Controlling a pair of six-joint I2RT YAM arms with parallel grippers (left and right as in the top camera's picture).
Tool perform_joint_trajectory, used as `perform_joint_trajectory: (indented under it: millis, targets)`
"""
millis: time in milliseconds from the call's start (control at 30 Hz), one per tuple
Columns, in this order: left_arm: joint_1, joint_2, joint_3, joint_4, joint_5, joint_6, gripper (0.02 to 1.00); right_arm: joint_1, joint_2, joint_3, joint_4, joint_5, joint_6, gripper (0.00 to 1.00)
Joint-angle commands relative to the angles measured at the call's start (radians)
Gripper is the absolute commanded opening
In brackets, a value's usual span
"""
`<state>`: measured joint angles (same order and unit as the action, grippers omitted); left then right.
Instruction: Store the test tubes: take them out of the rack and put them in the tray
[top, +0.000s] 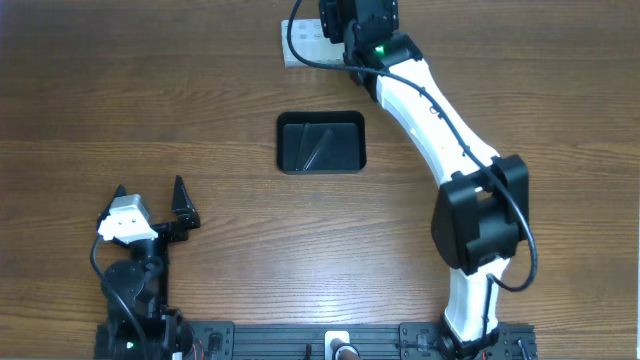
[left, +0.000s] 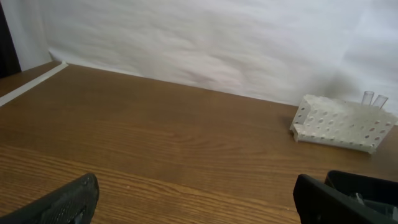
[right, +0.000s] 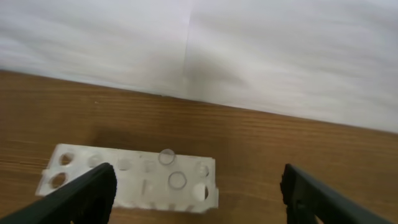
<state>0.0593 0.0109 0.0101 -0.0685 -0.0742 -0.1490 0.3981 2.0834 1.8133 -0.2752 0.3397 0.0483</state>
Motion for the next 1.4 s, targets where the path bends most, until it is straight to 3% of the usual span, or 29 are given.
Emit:
perform_joint_trajectory:
  millis: [33,233,500,700,1400]
  targets:
    - [0.002,-0.008,-0.004,0.0,0.014,0.015,0.996,-0.006,0.072,0.021,0.016,-0.002,0.0,0.86]
    - [0.002,-0.008,-0.004,0.0,0.014,0.015,0.996,-0.013,0.105,0.021,0.038,-0.001,0.005,0.886]
    - [0.002,-0.008,-0.004,0.0,0.014,0.015,0.998,-0.016,0.145,0.021,0.103,-0.001,0.007,0.84]
    - [0.002,-0.008,-0.004,0.0,0.014,0.015,0.998,-0.019,0.176,0.022,0.111,0.002,0.114,0.829]
    - [0.002,-0.008,-0.004,0.0,0.014,0.015,0.998,-0.023,0.211,0.022,0.148,0.01,0.103,0.746]
